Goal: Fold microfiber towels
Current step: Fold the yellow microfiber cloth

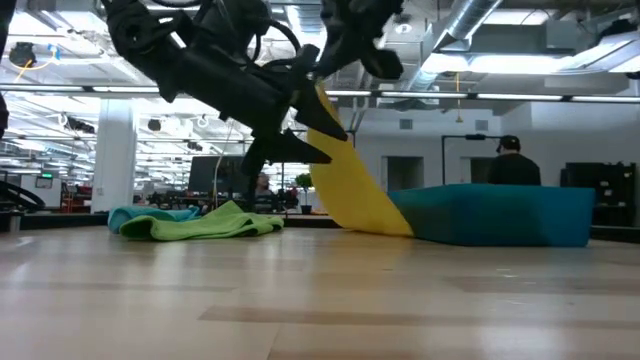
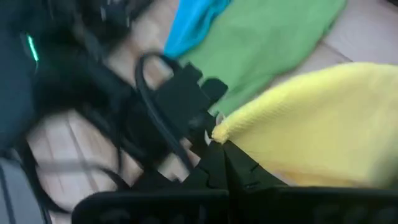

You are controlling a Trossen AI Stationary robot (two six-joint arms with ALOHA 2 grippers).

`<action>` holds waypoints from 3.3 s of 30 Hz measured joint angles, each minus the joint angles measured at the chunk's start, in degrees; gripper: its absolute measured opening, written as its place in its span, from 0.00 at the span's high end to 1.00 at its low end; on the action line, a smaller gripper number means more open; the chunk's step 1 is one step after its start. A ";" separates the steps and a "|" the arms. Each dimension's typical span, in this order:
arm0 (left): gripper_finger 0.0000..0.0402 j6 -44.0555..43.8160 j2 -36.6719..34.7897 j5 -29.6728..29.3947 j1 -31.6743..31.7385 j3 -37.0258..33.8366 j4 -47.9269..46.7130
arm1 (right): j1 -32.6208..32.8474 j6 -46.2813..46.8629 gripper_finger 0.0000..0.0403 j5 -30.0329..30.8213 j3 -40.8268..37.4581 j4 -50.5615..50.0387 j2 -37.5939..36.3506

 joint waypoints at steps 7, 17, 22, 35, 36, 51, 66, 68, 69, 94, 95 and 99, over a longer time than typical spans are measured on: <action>0.52 4.88 -14.35 17.49 -0.15 0.02 -22.83 | 7.33 -3.77 1.00 0.11 2.73 -6.55 -2.03; 0.52 9.33 -34.51 3.35 -0.35 0.00 -42.96 | 18.37 -4.68 1.00 5.77 2.80 -3.93 -2.02; 0.52 7.75 -33.04 1.92 -4.58 -0.03 -39.43 | 14.79 -2.22 1.00 8.31 2.80 -0.35 -2.02; 0.52 -19.09 -19.42 -28.59 -23.86 -0.04 -42.34 | 6.44 2.84 1.00 13.65 2.84 0.06 2.64; 0.52 -21.15 -17.62 -30.97 -24.86 -0.13 -41.24 | 5.65 2.84 1.00 14.10 2.90 0.46 3.29; 0.52 -26.87 -0.16 -29.66 -25.84 0.74 -20.72 | -5.10 -2.78 1.00 15.86 2.69 -25.30 1.15; 0.52 9.08 12.76 -33.80 -21.57 14.72 -19.20 | -7.41 -7.27 0.99 2.23 2.73 -25.02 -1.52; 0.52 17.32 15.19 -34.61 -21.49 17.80 -20.36 | -7.79 -8.05 0.99 1.62 2.80 -24.99 -1.97; 0.52 20.11 17.00 -34.59 -21.21 19.70 -19.50 | -7.82 -8.27 0.99 1.62 2.82 -24.88 -2.08; 0.92 19.00 26.67 -14.16 -7.30 29.60 -37.10 | -8.66 -10.89 0.99 1.70 2.80 -26.67 -6.94; 0.96 19.66 26.07 -14.18 -7.48 29.47 -37.25 | -8.80 -11.22 0.99 1.69 2.80 -26.92 -7.03; 0.99 18.20 20.68 -13.80 -8.84 28.77 -45.13 | -8.94 -12.52 0.99 1.99 2.78 -29.32 -7.37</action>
